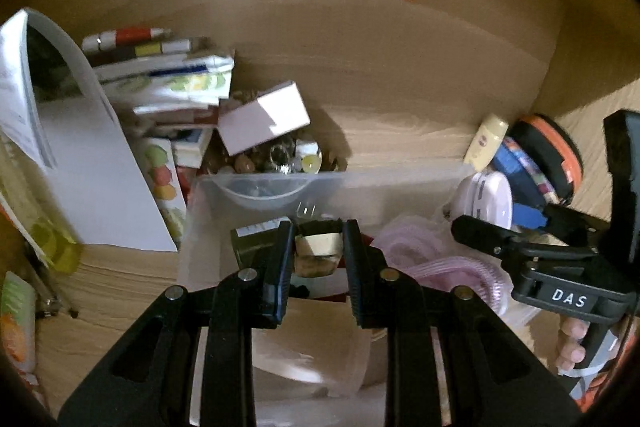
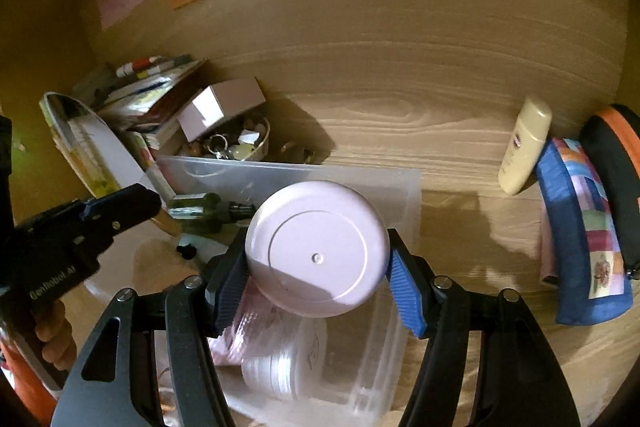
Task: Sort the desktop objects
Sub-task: 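Carry the beige item into the clear bin while the right tool drops the pink container in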
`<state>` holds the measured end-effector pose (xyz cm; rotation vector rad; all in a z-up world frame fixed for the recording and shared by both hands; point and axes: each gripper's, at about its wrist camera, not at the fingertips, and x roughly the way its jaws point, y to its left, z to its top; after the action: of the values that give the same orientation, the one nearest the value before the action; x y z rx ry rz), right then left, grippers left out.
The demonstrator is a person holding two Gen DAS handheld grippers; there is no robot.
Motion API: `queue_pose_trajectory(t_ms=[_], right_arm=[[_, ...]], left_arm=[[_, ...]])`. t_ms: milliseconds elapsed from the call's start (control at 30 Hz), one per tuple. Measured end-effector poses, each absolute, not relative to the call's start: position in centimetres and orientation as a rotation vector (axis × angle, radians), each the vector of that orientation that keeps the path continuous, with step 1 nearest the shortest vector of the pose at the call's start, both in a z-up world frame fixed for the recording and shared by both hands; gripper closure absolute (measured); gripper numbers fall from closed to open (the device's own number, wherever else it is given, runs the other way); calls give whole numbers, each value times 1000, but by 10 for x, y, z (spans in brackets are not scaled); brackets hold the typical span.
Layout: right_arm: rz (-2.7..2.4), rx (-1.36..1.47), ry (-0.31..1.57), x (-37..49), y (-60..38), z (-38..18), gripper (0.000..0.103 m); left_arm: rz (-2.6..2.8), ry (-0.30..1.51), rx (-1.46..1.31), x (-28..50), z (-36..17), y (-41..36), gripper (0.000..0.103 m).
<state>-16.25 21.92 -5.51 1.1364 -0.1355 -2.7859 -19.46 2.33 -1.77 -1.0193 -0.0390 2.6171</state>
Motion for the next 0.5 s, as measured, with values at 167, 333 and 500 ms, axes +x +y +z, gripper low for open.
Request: queue_pose_trajectory(t_ms=[167, 333, 500], right_arm=[[-2809, 1133, -33, -163, 209, -62, 43], [-2801, 1140, -10, -165, 207, -66, 43], [-2800, 1139, 16, -164, 203, -65, 37]], left_arm=[[2598, -27, -1057, -199, -30, 25, 79], [2595, 17, -1065, -198, -34, 31, 79], [2593, 34, -1062, -196, -35, 32, 77]])
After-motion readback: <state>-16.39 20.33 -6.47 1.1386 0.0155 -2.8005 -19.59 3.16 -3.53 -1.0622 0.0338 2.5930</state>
